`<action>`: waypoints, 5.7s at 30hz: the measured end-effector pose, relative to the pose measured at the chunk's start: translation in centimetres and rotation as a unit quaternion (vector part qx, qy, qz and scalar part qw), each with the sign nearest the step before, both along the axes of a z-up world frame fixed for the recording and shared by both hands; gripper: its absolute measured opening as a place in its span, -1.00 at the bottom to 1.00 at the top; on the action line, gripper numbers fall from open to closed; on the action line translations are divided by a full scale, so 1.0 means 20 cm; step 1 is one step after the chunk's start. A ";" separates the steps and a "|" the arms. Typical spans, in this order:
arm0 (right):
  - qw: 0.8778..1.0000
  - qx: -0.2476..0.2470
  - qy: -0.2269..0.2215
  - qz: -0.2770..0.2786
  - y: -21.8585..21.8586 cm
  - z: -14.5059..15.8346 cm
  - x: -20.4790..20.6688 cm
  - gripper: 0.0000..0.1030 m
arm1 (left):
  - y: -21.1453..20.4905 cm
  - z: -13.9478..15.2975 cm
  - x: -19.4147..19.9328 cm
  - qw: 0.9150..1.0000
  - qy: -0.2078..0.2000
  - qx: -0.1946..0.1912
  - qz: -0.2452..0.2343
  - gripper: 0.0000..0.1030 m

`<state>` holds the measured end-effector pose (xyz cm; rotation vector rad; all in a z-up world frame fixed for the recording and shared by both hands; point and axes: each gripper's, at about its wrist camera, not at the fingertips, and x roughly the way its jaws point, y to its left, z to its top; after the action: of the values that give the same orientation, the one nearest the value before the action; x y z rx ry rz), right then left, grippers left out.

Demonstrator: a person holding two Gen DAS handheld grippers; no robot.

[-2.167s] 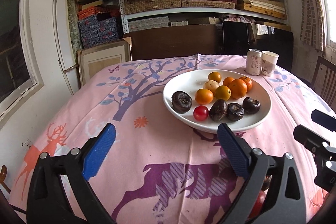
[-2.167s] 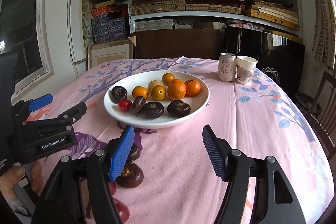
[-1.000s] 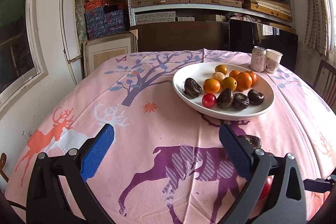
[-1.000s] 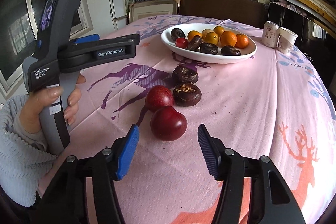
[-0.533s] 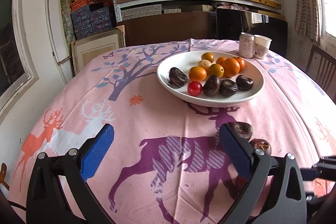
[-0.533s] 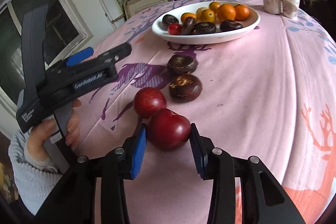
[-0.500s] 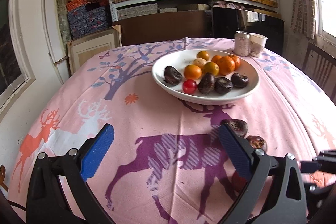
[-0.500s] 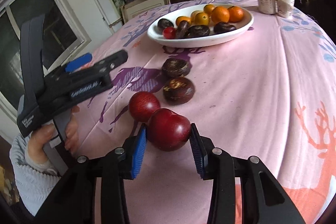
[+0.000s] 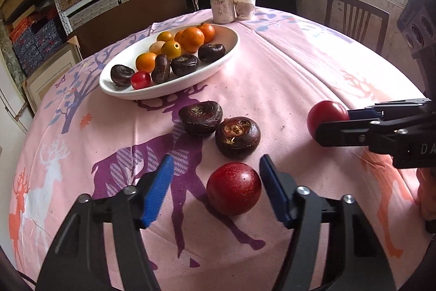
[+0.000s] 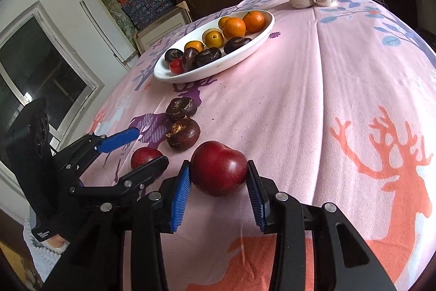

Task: Organize fruits
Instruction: 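Grasp a red plum with the right tool while the left grasps another red plum, then lower both red plums onto the white plate and open both tools, then grasp a gold-printed dark round fruit with the right tool while the left grasps a dark fruit, then carry both dark fruits over the plate and open both tools to release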

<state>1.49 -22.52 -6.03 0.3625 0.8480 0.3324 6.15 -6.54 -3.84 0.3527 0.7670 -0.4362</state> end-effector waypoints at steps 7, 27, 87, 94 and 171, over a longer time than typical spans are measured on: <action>1.000 -0.002 -0.003 -0.001 0.00 0.00 0.00 -0.21 | -0.03 -0.01 -0.02 1.000 0.014 -0.004 -0.027 -0.27; 0.986 -0.108 -0.128 -0.026 0.10 0.47 0.22 -0.21 | 0.18 0.42 0.42 0.984 -0.095 -0.056 0.139 -0.27; 0.978 -0.189 -0.025 0.079 0.45 0.00 0.27 0.03 | 0.44 0.21 0.26 0.957 -0.096 -0.078 0.261 0.90; 0.981 -0.176 -0.023 0.081 0.45 0.00 0.28 -0.14 | 0.41 0.19 0.27 0.960 -0.093 -0.066 0.255 0.91; 0.986 -0.155 -0.036 -0.046 0.13 0.06 0.33 -0.19 | 0.08 0.09 0.31 0.990 -0.056 -0.001 0.128 -0.14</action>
<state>8.08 -19.87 -4.79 0.0977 0.7945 0.1225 12.33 -5.02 -2.13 0.2707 0.6904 -0.1741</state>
